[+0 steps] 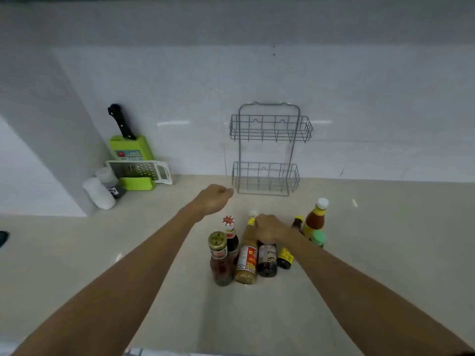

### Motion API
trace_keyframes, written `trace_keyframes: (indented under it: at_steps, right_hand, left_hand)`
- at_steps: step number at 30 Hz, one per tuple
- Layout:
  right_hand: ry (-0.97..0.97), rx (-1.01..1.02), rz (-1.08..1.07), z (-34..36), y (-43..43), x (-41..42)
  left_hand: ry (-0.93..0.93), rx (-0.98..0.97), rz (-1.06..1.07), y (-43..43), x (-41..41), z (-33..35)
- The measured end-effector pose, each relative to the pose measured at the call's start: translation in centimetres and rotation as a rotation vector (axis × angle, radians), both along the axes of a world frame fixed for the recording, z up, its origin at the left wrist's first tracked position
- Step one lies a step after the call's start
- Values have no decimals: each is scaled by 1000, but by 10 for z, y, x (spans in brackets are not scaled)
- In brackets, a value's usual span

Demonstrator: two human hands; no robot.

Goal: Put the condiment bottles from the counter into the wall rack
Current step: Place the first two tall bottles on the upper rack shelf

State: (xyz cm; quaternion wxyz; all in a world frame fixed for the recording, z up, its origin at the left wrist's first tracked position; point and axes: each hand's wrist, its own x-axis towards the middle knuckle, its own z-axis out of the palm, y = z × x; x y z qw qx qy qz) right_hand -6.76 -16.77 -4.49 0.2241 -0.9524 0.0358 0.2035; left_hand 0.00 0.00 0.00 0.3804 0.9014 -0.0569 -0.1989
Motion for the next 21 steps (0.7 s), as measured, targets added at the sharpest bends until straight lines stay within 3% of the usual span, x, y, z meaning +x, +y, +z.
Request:
trace_keyframes:
  at_steps: [9,21]
  right_hand:
    - [58,-103,-19,-46,19,41]
    - [163,29,-43,-68,25,78]
  left_hand:
    - [237,-130,122,15,15,-38]
    - [343,-163,137,20,39,-70]
